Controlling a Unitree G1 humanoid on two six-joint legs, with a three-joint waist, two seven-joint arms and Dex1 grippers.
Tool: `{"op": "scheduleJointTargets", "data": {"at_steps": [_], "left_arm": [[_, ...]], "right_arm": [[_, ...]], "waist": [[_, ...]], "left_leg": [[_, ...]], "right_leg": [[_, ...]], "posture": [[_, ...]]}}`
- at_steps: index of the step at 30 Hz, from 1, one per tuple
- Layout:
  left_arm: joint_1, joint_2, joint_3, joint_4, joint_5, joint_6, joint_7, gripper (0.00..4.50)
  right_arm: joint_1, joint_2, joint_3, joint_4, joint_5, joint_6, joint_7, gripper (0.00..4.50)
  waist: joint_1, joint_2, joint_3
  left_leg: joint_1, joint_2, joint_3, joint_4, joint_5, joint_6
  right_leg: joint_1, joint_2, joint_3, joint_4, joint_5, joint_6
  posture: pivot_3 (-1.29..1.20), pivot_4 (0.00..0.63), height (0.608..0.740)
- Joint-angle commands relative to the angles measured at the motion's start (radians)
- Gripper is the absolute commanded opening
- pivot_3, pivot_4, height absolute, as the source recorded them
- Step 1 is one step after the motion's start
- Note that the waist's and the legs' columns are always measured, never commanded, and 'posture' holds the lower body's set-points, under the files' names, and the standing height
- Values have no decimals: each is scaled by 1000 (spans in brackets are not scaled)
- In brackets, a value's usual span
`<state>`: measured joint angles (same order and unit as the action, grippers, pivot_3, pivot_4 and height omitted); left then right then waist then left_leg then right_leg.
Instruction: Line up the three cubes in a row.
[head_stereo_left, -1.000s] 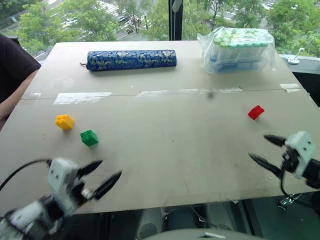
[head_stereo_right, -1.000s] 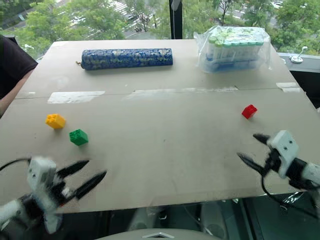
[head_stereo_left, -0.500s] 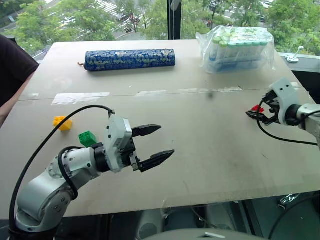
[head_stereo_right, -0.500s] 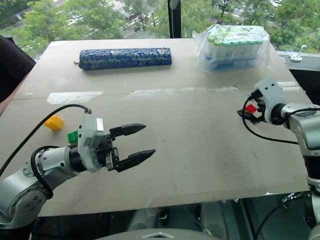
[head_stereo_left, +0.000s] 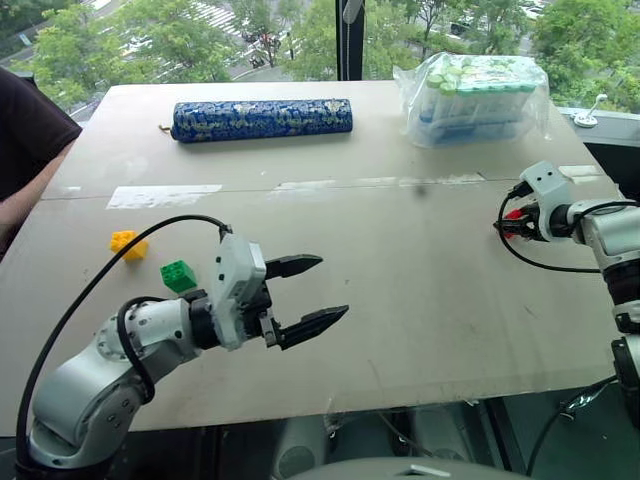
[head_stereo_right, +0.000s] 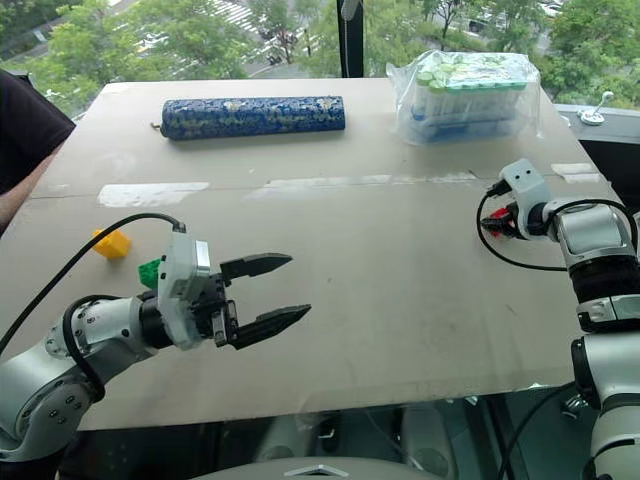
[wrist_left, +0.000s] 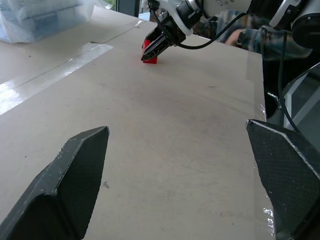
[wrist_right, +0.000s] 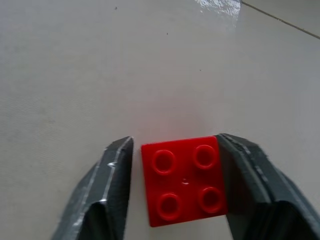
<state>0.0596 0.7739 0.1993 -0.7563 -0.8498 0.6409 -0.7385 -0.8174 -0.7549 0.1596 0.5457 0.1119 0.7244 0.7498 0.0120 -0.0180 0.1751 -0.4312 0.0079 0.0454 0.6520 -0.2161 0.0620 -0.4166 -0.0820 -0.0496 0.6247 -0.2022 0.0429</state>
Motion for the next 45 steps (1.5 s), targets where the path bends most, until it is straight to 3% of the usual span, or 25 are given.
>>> {"op": "scheduleJointTargets", "data": {"at_steps": [1,5,8,12,15,23,36,43,44,45], "left_arm": [[14,7,35,-45,-11,-19,4,4500],[45,7,45,-36,9,-30,1,4500],[80,13,56,-28,37,-49,-13,4500],[170,9,94,-14,73,-84,-41,4500],[233,14,137,-13,83,-103,-68,4500],[327,7,233,-52,52,-100,-76,4500],[485,-52,311,-93,80,-168,-97,4500],[485,-58,305,-85,90,-189,-89,4500],[482,-58,306,-84,86,-187,-86,4500],[481,-57,306,-83,87,-187,-86,4500]], "right_arm": [[-14,-31,4,-30,-25,-16,56,1371],[60,-61,10,-290,50,-6,214,1371],[81,-27,53,-475,59,-28,249,1371],[29,127,214,-577,32,-61,287,1371],[-52,206,304,-473,-48,-160,302,1371],[-208,341,384,-233,-138,-285,350,1371],[-288,439,380,-3,-205,-402,435,1371],[-318,492,375,137,-234,-478,444,1371],[-323,501,373,159,-234,-490,455,2568],[-327,508,372,179,-237,-510,458,2925]], "waist": [[0,0,0],[2,0,0],[-11,1,0],[-27,0,0],[-28,1,1],[-18,0,0],[-30,1,0],[-30,1,0],[-31,1,0],[-31,1,0]], "left_leg": [[0,0,0,0,0,0],[-1,0,0,0,0,0],[0,1,1,0,0,0],[2,4,1,0,0,0],[3,5,1,0,0,-1],[0,1,1,0,0,-2],[0,3,2,-2,0,-3],[0,3,2,-2,0,-3],[0,3,2,-2,0,-3],[0,3,2,-2,0,-3]], "right_leg": [[0,0,0,0,0,0],[0,0,0,0,0,0],[-1,0,2,0,0,0],[-1,3,2,1,0,1],[-2,4,2,2,0,1],[-4,0,3,1,0,-1],[-6,2,4,2,0,-1],[-6,2,4,2,0,-1],[-6,2,4,2,0,-1],[-6,3,4,2,1,-1]], "posture": [[0,150,740],[0,150,740],[0,150,740],[0,150,740],[0,150,740],[0,150,740],[0,150,740],[0,150,740],[0,150,740],[0,150,740]]}}
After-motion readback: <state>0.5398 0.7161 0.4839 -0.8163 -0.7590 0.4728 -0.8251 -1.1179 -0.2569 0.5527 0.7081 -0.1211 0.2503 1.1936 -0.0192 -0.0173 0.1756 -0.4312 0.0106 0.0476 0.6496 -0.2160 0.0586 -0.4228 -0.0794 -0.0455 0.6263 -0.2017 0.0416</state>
